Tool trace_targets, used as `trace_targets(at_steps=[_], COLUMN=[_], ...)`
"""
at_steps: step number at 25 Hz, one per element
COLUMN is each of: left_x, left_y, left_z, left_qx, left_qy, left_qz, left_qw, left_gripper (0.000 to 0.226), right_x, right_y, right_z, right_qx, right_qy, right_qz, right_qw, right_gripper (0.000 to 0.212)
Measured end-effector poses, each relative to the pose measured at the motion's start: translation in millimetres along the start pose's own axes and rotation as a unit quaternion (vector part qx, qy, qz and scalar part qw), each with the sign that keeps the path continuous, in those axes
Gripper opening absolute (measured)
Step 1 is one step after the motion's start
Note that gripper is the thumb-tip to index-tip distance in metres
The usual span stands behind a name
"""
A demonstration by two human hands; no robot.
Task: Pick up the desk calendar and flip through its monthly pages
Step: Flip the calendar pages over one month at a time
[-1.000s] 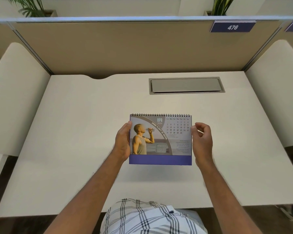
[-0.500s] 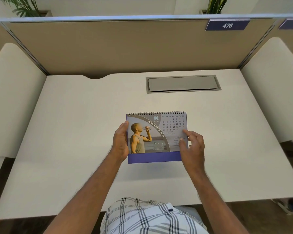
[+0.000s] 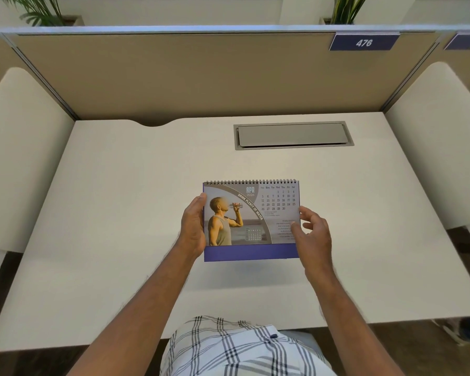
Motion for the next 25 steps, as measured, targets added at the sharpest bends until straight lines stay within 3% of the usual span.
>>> trace_targets(at_steps=[9,17,21,25], left_x=[2,4,4,4], left_y=[2,3,3,5], left_z=[4,4,5,6], left_qx=[0.0,-0.008,-0.006,-0.007], left_qy=[0.004,0.011,0.015,0.007], left_qz=[-0.014,-0.064,-0.068,-0.062], left_qw=[1.0,0.998,0.998,0.998], left_gripper=[0.036,0.043,0.044,0.043], right_x=[-8,-9,-16,-17], right_y=[-6,-4,4,1], right_z=[-10,-20,-21,-24], right_qx=[-0.007,0.015,0.049,0.056], right_qy=[-0.097,-0.015,0.053,0.001], right_qz=[0.017,-0.002,-0.03,-0.025], right_qw=[0.995,1.0,0.997,0.998], right_gripper=[0.027,0.011,0.02,0.012])
Point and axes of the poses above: each hand's wrist, its own y-axis away from the middle knuckle, its own z-axis out of the palm, x = y × z, the point moved 1 cm from there along -y, towards the middle knuckle, and after that the axes turned 11 degrees about y, right-handed, at the moved point
